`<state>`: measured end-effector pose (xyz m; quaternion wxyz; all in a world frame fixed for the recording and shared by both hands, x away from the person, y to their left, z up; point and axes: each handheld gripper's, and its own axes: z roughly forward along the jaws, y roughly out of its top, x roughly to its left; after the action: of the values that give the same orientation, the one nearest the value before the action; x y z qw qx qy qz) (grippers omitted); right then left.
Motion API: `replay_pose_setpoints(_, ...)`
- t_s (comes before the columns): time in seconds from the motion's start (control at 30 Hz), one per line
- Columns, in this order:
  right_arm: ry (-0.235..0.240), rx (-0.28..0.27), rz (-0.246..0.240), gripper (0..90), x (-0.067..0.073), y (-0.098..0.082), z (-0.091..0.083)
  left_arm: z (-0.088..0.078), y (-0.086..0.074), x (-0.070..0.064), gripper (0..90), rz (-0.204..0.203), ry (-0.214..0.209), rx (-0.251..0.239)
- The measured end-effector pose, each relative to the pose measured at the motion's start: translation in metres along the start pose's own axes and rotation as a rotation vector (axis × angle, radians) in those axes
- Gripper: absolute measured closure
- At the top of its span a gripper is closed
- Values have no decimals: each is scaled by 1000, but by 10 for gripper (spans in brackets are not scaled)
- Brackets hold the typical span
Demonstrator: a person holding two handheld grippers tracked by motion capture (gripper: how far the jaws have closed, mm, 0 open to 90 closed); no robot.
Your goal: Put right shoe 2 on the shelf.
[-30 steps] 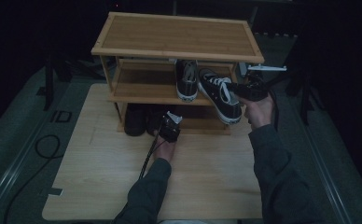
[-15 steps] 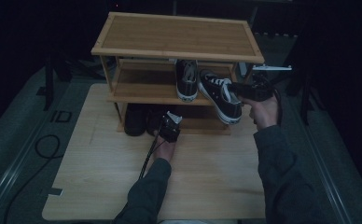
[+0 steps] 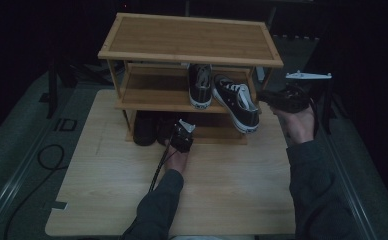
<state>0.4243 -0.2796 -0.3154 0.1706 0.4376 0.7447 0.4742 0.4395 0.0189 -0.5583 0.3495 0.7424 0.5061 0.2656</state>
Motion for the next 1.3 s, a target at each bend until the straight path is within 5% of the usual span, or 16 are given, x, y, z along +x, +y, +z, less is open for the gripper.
replay_pose_setpoints(0.3,14,36,-34,894,1,-15,-12,0,0,0,900,0,0,0)
replay_pose_setpoints(1.3,65,114,-117,900,21,-64,-27,0,0,-1,900,6,4,1)
